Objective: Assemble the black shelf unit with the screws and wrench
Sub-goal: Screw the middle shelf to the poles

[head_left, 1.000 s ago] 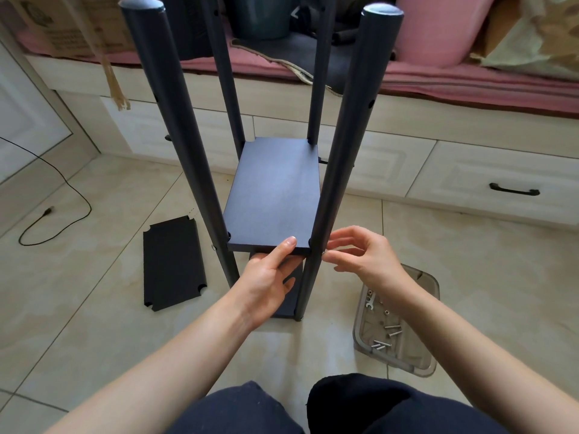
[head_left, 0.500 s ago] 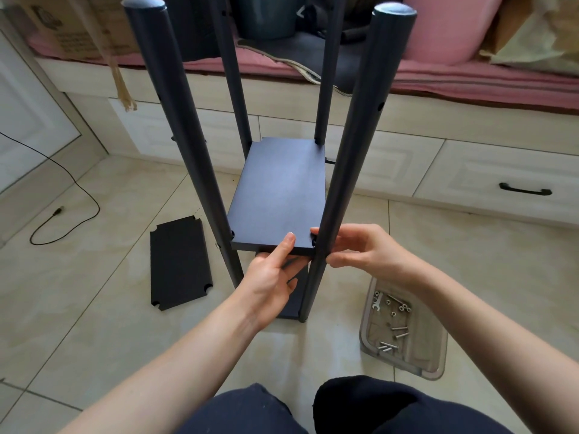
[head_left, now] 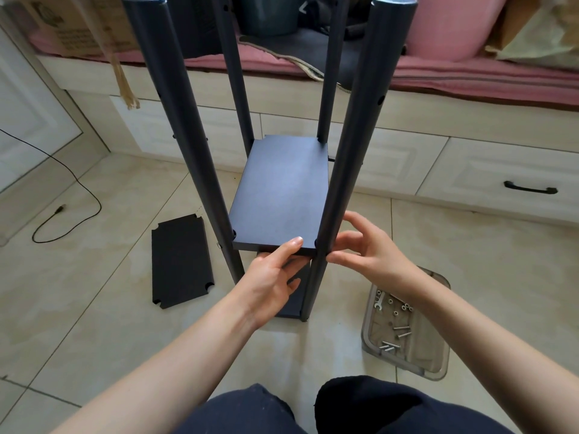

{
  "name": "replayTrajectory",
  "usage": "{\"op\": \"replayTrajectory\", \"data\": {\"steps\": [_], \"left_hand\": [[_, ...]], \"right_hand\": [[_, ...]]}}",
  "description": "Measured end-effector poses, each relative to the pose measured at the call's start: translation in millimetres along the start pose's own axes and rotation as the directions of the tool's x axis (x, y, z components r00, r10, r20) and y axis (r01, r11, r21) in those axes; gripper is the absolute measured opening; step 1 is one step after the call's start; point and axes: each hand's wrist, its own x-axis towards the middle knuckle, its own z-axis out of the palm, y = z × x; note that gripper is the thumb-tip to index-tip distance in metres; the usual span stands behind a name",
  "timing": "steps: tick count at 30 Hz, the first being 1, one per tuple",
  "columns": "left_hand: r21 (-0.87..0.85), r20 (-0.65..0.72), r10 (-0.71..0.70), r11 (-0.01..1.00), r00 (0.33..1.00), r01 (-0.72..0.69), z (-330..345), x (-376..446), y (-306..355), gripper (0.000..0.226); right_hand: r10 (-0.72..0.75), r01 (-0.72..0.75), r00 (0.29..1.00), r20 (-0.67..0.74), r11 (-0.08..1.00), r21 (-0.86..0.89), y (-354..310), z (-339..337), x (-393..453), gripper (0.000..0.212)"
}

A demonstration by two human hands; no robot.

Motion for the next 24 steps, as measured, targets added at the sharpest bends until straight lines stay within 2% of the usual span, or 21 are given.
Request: {"op": "replayTrajectory", "data": {"steps": [4, 12, 17, 21, 24], "left_hand": [[-0.038, 0.005, -0.017, 0.999, 1.0, 0.017, -1, 4, -2, 0.017], [0.022, 0.025, 0.053, 0.998, 0.998, -0.054, 1, 6, -5, 0.045], [0.056, 0.032, 0.078, 0.995, 0.996, -0.08, -1, 5, -8, 0.045], [-0.007, 0.099, 0.042, 0.999, 0.994, -0.041, -4, 5, -8, 0.043], [-0.015, 0.079, 0.018, 1.0, 0.997, -0.017, -1, 5, -8, 0.045]], "right_hand": [[0.066, -0.075, 0.996, 0.061, 0.986, 0.149, -2, -3, 3, 0.067], [0.05, -0.06, 0.997, 0.06, 0.983, 0.176, 7, -7, 4, 0.06], [0.025, -0.033, 0.999, 0.046, 0.982, 0.186, 11, -7, 3, 0.059], [0.039, -0.044, 0.999, 0.034, 0.987, 0.156, 10, -5, 1, 0.06], [0.04, -0.045, 0.999, 0.031, 0.987, 0.153, 9, -5, 1, 0.06]]}}
